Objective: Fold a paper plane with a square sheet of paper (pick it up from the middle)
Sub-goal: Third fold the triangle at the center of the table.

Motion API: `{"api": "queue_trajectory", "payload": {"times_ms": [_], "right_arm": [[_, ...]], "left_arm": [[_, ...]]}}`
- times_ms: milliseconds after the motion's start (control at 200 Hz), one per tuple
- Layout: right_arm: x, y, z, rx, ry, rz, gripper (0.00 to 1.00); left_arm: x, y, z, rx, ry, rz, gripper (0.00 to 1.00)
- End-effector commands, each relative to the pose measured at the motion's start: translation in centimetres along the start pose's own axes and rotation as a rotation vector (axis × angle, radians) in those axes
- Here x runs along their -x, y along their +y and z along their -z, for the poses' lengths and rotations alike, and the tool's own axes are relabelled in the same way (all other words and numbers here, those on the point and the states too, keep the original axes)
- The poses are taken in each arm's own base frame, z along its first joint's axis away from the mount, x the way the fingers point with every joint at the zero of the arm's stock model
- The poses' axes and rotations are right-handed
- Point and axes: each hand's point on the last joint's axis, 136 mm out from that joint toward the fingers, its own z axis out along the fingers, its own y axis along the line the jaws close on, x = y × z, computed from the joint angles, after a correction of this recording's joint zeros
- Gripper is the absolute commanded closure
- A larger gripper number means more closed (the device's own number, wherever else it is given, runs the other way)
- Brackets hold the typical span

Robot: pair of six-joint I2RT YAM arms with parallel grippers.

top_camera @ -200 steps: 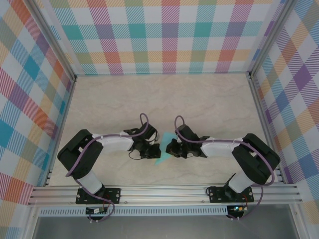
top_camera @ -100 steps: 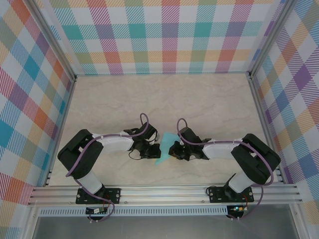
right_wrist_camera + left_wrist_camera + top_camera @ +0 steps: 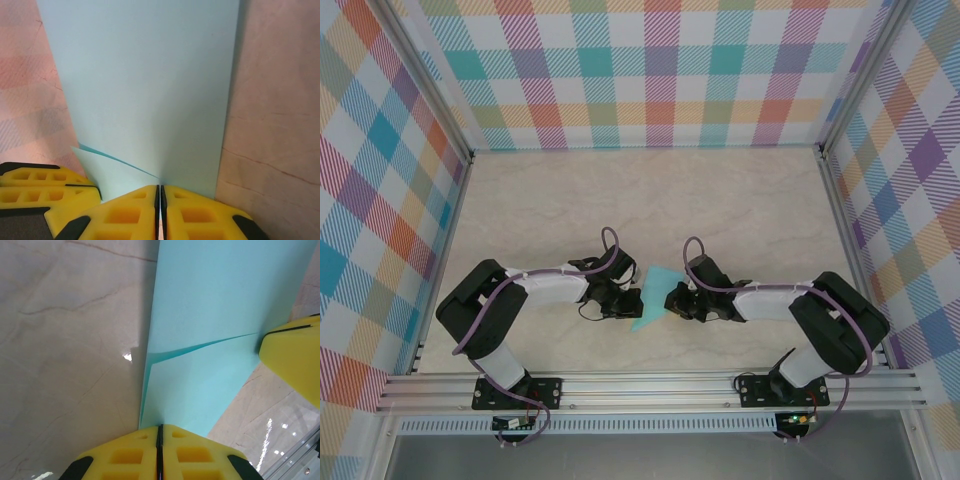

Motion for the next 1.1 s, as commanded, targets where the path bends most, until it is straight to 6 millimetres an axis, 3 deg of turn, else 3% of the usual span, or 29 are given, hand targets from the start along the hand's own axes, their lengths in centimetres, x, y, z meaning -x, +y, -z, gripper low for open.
{"api": "queue_trajectory", "payload": {"times_ms": [0,130,365,470,600,735,910,1095], "right_arm": [[0.1,-0.4,1.0,-0.036,-0.009,0.007,0.87],[1.1,0.8,2.0,0.007,-0.043,0.021,0.86],[0.3,-1.8,0.6,-0.041,0.006,-0.029,0.86],[0.2,-1.9,0.8,-0.045,0.007,-0.034,0.86],[0.7,-0.6,2.1,-0.037,-0.019,-0.006,0.85],[1.1,2.2,3.1,0.039,-0.023,0.044,0.83],[0.1,4.4,1.5,0.104,0.062,0.088,0.83],[-0.2,0.7,-0.9,-0.021,0.089,0.028,0.85]], "left_arm": [[-2.2,4.4,-1.5,0.161,0.073,0.039,0.91],[-2.3,4.4,-1.5,0.16,0.074,0.039,0.91],[-2.2,4.2,-1.4,0.155,0.073,0.035,0.91],[-2.2,4.2,-1.4,0.154,0.072,0.036,0.91],[-2.3,4.3,-1.3,0.157,0.073,0.037,0.91],[-2.4,4.3,-1.3,0.155,0.072,0.035,0.91],[-2.3,4.2,-1.3,0.15,0.069,0.038,0.91],[-1.8,3.6,-0.9,0.136,0.052,0.036,0.9]]}}
